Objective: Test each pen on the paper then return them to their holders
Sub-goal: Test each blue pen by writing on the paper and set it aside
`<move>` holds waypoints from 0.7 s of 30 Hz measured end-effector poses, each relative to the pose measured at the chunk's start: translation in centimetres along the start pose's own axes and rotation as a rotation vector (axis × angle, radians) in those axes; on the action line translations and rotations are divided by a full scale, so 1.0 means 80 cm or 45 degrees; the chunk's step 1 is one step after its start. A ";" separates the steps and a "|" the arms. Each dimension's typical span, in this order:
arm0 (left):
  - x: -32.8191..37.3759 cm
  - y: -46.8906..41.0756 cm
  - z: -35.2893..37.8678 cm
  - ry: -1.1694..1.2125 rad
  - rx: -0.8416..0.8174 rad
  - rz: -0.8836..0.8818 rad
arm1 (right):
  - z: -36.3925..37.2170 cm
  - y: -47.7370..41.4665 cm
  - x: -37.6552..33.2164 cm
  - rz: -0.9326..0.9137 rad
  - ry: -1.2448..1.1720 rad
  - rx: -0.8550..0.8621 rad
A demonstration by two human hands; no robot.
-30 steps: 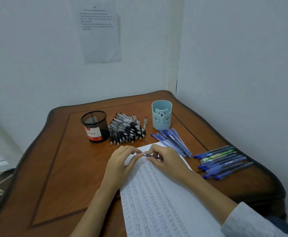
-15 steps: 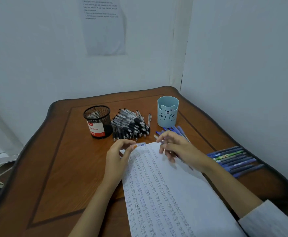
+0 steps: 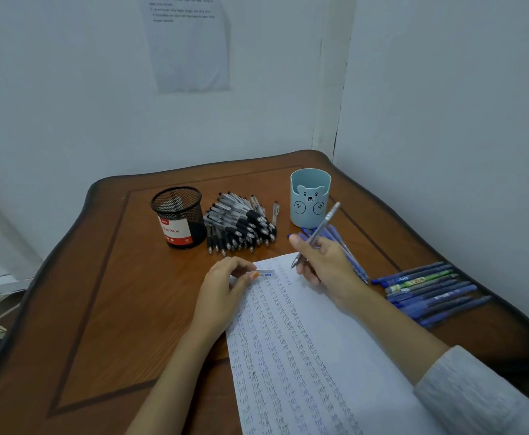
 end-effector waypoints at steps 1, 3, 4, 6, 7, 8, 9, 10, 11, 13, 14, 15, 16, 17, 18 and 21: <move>0.000 0.000 0.000 -0.003 0.002 0.004 | 0.001 -0.002 0.001 0.008 -0.014 0.001; -0.001 0.000 0.000 -0.010 0.000 0.004 | 0.003 -0.006 0.004 0.007 -0.035 -0.019; -0.002 0.000 0.001 -0.015 -0.003 0.004 | 0.004 -0.008 0.006 0.002 -0.029 -0.031; -0.003 -0.001 0.002 -0.026 -0.005 0.015 | 0.006 -0.009 0.010 -0.024 -0.008 -0.056; -0.003 -0.001 0.002 -0.031 -0.005 0.018 | 0.006 -0.009 0.010 -0.063 0.002 -0.076; -0.003 -0.001 0.002 -0.033 -0.005 0.018 | 0.007 -0.009 0.010 -0.107 0.011 -0.093; -0.002 -0.001 0.002 -0.035 -0.005 0.015 | 0.006 -0.008 0.010 -0.140 0.014 -0.100; -0.002 -0.001 0.002 -0.036 -0.007 0.014 | 0.006 -0.007 0.010 -0.156 0.007 -0.092; -0.002 -0.001 0.003 -0.039 -0.008 0.014 | 0.004 -0.007 0.010 -0.161 0.002 -0.068; -0.002 -0.001 0.003 -0.051 -0.015 0.013 | 0.000 -0.007 0.011 -0.181 0.061 0.026; -0.002 -0.001 0.003 -0.058 -0.017 0.011 | -0.001 -0.006 0.010 -0.206 0.114 0.070; -0.003 -0.001 0.003 -0.064 -0.018 0.012 | -0.002 -0.006 0.010 -0.238 0.151 0.100; -0.003 -0.001 0.003 -0.068 -0.019 0.014 | -0.003 -0.006 0.010 -0.270 0.173 0.117; -0.003 -0.001 0.003 -0.073 -0.019 0.016 | -0.003 -0.007 0.011 -0.298 0.199 0.130; -0.003 -0.001 0.003 -0.077 -0.018 0.020 | -0.003 -0.008 0.012 -0.319 0.238 0.146; -0.002 -0.001 0.003 -0.085 -0.018 0.026 | -0.006 -0.012 0.016 -0.323 0.313 0.189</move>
Point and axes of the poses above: each hand's wrist, its own y-axis away from the middle knuckle, its own z-axis out of the palm, x = y × z, the point moved 5 cm from there along -y, towards the middle knuckle, and after that the axes turned 12 degrees about x, right-handed, at the moved point
